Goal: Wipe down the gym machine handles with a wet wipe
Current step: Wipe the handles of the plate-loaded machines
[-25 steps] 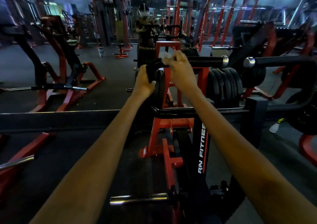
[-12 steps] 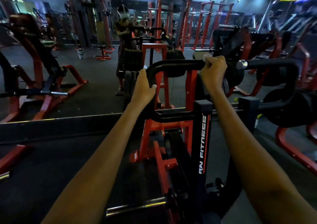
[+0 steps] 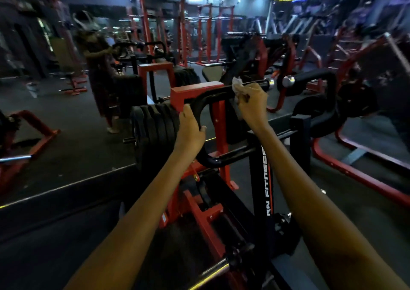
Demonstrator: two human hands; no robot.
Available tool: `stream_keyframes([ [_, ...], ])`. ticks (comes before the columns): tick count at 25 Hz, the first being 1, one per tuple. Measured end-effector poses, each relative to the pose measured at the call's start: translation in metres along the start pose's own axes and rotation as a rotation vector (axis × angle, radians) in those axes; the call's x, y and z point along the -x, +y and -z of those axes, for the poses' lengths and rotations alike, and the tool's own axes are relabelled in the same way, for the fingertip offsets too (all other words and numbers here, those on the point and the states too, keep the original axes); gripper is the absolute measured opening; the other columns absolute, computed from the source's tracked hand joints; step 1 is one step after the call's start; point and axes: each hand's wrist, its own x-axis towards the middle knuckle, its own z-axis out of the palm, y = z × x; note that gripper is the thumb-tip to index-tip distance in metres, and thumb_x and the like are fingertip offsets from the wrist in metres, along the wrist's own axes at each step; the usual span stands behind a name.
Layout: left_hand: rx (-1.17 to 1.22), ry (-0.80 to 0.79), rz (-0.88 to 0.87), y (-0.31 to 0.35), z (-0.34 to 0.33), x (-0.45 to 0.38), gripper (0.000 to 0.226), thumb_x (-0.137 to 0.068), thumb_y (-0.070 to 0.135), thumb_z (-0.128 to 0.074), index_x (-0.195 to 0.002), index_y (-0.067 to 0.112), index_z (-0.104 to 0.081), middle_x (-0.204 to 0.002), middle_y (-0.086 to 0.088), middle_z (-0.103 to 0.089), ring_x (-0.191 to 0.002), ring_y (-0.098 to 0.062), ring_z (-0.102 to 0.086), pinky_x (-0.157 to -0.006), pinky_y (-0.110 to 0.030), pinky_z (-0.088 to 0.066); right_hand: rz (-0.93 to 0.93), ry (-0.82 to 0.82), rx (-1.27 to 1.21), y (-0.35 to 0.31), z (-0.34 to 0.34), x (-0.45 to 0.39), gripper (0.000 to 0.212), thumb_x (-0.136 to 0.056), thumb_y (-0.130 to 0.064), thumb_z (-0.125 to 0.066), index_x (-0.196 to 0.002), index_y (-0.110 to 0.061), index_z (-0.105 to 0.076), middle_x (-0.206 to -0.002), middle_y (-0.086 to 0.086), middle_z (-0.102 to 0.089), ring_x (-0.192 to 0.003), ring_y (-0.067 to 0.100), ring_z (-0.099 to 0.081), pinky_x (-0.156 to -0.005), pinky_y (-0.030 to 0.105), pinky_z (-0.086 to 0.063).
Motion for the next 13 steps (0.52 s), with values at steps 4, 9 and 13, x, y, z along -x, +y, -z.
stream_keyframes([
  [4,0.021,-0.070,-0.046,-0.011,0.002,-0.004,0.074,-0.094,0.009,-0.054,-0.148,-0.001,-0.005,-0.153,-0.020,-0.013,-0.139,-0.031,-0.026,-0.111,-0.036,-0.029,-0.077,0.055,0.181,-0.008,0.002,0.017,0.018,-0.090,-0.008,-0.057,-0.094,0.000,-0.072,-0.076,0.007,-0.054,-0.071,0.013,-0.050,-0.063,0.003,-0.032],
  [9,0.070,0.018,-0.093,-0.017,-0.003,0.002,0.074,-0.092,0.010,-0.055,-0.148,-0.001,-0.008,-0.151,-0.022,-0.019,-0.139,-0.033,-0.025,-0.114,-0.036,-0.024,-0.246,-0.092,0.411,-0.009,0.029,0.061,0.016,-0.087,-0.007,-0.060,-0.092,0.002,-0.072,-0.088,0.027,-0.061,-0.080,0.033,-0.060,-0.066,0.023,-0.035],
  [13,-0.097,0.142,-0.346,-0.028,-0.006,0.029,0.081,-0.083,0.010,-0.062,-0.148,-0.001,-0.014,-0.155,-0.019,-0.014,-0.144,-0.033,-0.012,-0.116,-0.035,-0.004,-0.270,-0.140,0.485,-0.019,0.059,0.100,0.016,-0.086,-0.004,-0.059,-0.090,0.006,-0.071,-0.085,0.021,-0.059,-0.084,0.034,-0.060,-0.069,0.026,-0.039],
])
